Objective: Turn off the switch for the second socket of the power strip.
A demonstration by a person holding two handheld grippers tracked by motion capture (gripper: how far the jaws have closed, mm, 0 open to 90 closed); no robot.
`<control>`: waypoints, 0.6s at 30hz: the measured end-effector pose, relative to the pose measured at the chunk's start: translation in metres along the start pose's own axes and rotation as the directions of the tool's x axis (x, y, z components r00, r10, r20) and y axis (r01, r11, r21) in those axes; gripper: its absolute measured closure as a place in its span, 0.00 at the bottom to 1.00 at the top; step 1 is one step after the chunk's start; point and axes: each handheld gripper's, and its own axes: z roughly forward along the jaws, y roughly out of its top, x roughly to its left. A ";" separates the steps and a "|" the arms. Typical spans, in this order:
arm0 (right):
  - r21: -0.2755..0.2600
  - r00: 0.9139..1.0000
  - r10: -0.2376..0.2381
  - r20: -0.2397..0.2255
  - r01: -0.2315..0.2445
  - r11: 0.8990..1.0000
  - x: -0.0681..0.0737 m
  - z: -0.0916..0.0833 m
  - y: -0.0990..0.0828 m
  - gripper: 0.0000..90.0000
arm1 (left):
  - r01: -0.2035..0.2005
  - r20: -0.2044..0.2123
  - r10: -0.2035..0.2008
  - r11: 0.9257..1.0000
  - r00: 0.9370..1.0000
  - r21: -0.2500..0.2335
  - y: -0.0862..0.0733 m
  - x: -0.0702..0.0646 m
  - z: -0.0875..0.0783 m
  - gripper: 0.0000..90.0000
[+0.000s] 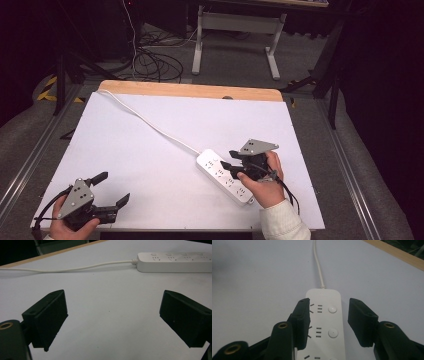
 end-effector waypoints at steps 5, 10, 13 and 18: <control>-0.019 1.000 0.001 -0.014 -0.002 1.000 0.001 -0.002 0.001 0.53 | 0.000 0.001 0.000 1.000 1.000 0.000 0.000 0.000 0.000 0.09; -0.052 1.000 -0.011 -0.023 0.010 0.999 0.001 -0.007 0.002 0.40 | 0.002 0.000 -0.002 1.000 1.000 -0.003 0.000 0.000 0.000 0.09; -0.067 0.999 -0.034 -0.027 0.032 0.997 0.001 -0.013 0.001 0.35 | 0.001 0.001 -0.001 1.000 1.000 -0.006 0.000 0.000 0.000 0.09; -0.110 0.999 -0.016 -0.031 0.013 0.994 -0.001 -0.024 -0.002 0.31 | -0.001 0.002 0.001 1.000 1.000 -0.005 0.000 0.000 0.000 0.09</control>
